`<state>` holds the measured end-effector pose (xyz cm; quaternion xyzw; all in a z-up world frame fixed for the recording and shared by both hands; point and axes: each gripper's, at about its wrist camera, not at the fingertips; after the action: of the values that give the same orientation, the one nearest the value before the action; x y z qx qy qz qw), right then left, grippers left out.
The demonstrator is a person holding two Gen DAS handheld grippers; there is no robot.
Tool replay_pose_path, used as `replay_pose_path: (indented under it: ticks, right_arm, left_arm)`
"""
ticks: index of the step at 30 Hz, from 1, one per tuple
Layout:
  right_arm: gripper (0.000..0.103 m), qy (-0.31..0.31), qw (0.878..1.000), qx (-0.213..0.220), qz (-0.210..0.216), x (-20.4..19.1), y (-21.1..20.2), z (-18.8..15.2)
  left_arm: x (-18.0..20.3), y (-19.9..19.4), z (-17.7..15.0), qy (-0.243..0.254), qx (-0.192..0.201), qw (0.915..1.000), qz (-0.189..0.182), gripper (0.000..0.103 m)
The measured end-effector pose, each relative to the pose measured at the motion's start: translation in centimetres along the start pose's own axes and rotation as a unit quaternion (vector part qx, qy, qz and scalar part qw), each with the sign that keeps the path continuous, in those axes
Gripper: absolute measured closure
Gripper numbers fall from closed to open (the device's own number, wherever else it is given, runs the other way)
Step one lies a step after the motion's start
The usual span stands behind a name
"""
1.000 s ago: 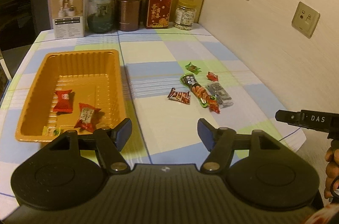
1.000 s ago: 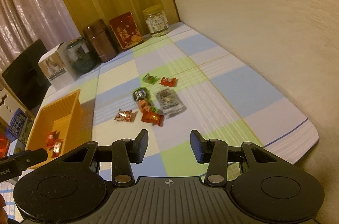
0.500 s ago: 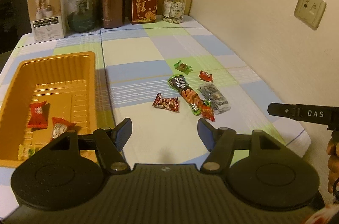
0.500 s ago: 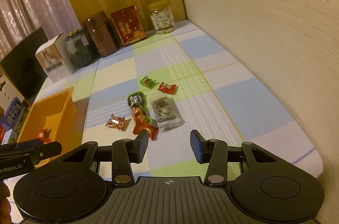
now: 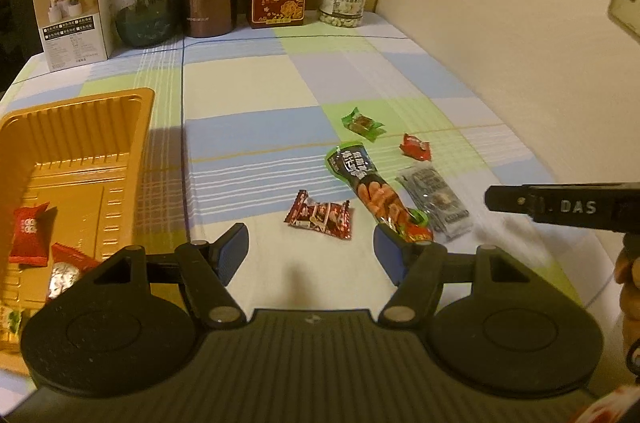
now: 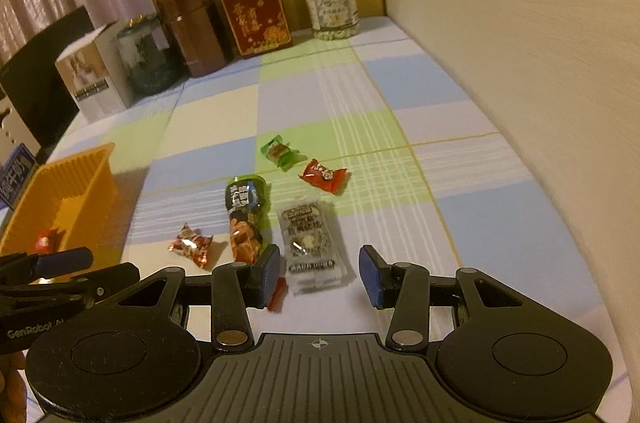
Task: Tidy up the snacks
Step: 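Move both open tools back toward the remaining snacks, then grasp the brown chocolate bar packet with the left tool while the right tool grasps the clear sesame packet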
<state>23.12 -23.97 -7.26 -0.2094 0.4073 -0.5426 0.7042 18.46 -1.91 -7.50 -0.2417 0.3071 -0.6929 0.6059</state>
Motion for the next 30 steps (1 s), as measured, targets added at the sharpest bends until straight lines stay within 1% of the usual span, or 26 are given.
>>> replay_pose_path:
  ticks: [8,16,19,20,24,30]
  right_arm:
    - [0.059,-0.024,0.999,-0.037,0.009,-0.3,5.3,0.7]
    - [0.059,-0.05,0.997,-0.051,0.002,-0.8,8.1,0.9]
    - [0.059,-0.049,0.998,-0.051,0.002,-0.7,8.3,0.8]
    - [0.063,-0.048,0.998,-0.049,0.001,-0.7,8.3,0.8]
    - [0.064,-0.039,0.998,-0.047,-0.004,-0.4,7.7,0.5]
    - [0.065,-0.018,0.999,-0.041,-0.006,0.5,6.7,0.0]
  left_arm:
    - [0.2,3.2,-0.3,0.002,-0.017,0.9997,0.014,0.037]
    - [0.2,4.9,-0.4,-0.006,-0.015,0.9998,0.013,0.037]
    - [0.4,5.5,-0.3,-0.002,-0.009,0.9998,0.015,0.037]
    - [0.5,5.6,-0.3,-0.001,-0.009,0.9998,0.016,0.037]
    - [0.9,6.6,-0.2,0.003,-0.001,0.9999,0.012,0.037]
    - [2.1,7.7,0.0,0.05,0.011,0.9985,0.017,0.038]
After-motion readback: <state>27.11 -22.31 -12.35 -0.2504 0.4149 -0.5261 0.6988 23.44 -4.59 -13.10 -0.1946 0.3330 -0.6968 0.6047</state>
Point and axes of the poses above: each gripper's, at about its wrist camera, not at the fingertips, and y roughly the way its jaws point, x to its right, z to its top, and after that the axes turned 11 degrees about y, right-handed
